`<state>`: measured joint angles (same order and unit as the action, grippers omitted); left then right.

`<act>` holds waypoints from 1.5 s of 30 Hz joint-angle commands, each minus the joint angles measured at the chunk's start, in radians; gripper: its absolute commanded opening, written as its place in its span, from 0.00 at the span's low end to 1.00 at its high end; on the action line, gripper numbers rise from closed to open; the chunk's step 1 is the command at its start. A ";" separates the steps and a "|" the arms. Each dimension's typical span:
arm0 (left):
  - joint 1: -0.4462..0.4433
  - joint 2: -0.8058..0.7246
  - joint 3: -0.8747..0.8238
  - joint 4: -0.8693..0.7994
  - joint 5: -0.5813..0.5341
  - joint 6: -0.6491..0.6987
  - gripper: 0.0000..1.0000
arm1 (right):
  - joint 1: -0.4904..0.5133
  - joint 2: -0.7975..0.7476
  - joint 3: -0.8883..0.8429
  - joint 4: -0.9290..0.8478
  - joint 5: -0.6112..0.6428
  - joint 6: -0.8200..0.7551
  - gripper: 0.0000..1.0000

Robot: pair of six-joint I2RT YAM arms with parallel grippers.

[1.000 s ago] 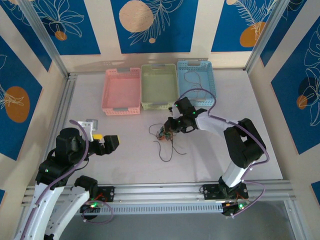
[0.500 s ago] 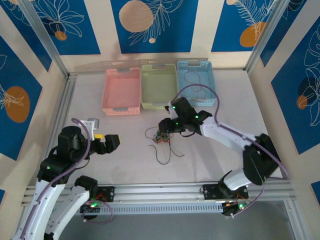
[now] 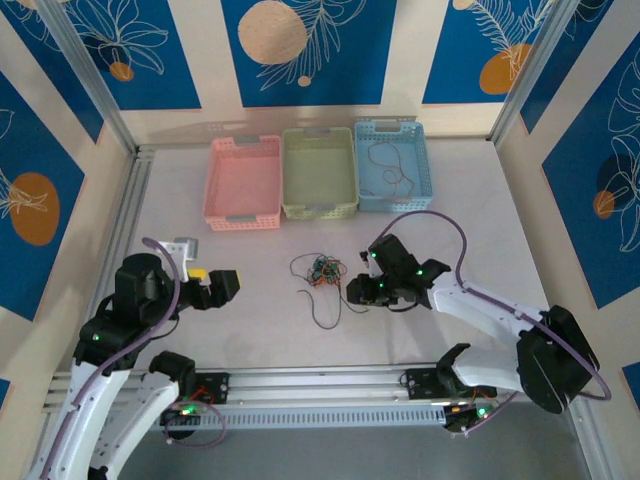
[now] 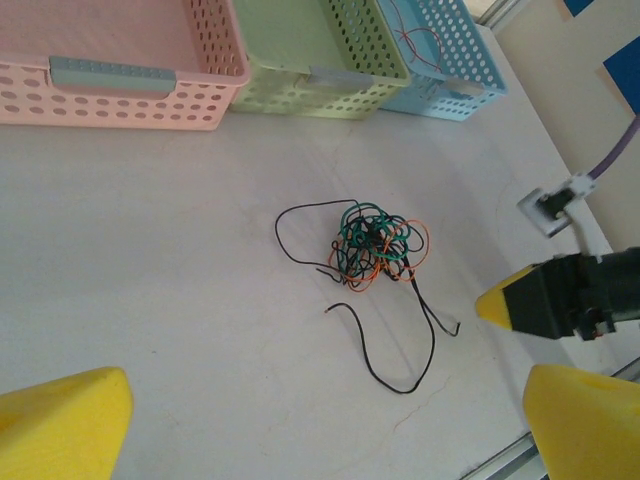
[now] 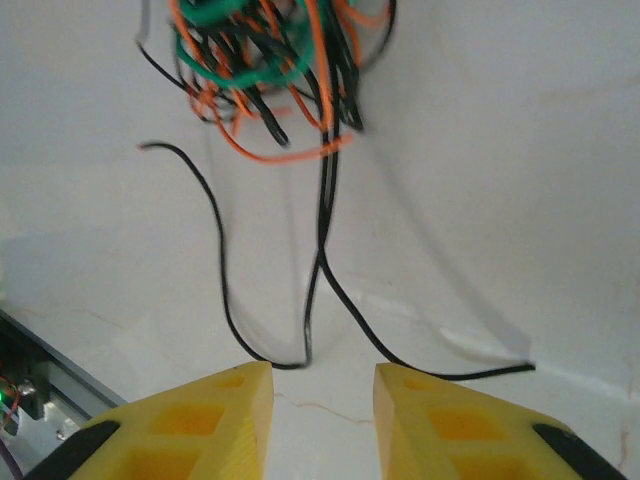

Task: Untangle the cables

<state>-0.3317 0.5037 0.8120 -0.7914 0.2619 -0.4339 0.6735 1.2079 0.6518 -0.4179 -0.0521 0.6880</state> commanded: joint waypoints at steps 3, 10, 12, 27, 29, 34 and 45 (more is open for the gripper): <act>-0.009 -0.021 -0.010 0.025 0.025 0.026 1.00 | 0.023 0.074 0.019 0.090 -0.018 0.052 0.36; -0.007 -0.039 -0.011 0.027 0.024 0.026 1.00 | 0.003 0.173 0.031 0.121 -0.024 0.037 0.37; -0.007 -0.037 -0.011 0.029 0.025 0.027 1.00 | -0.009 0.192 0.029 0.145 -0.050 0.032 0.37; -0.007 -0.008 -0.001 0.048 0.060 -0.021 1.00 | 0.008 0.195 0.003 0.174 -0.087 -0.049 0.13; -0.007 -0.005 -0.006 0.088 0.088 -0.062 1.00 | 0.005 0.133 -0.008 0.167 -0.095 -0.075 0.11; -0.009 0.047 -0.080 0.321 0.250 -0.184 0.96 | -0.023 0.019 -0.034 0.179 -0.199 -0.093 0.03; -0.253 0.222 -0.240 0.632 0.189 -0.213 0.90 | -0.071 -0.011 -0.061 0.303 -0.317 0.142 0.00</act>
<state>-0.5129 0.6952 0.5995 -0.2802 0.4728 -0.6395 0.6193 1.2007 0.6144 -0.1757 -0.3027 0.7292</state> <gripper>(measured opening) 0.908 0.059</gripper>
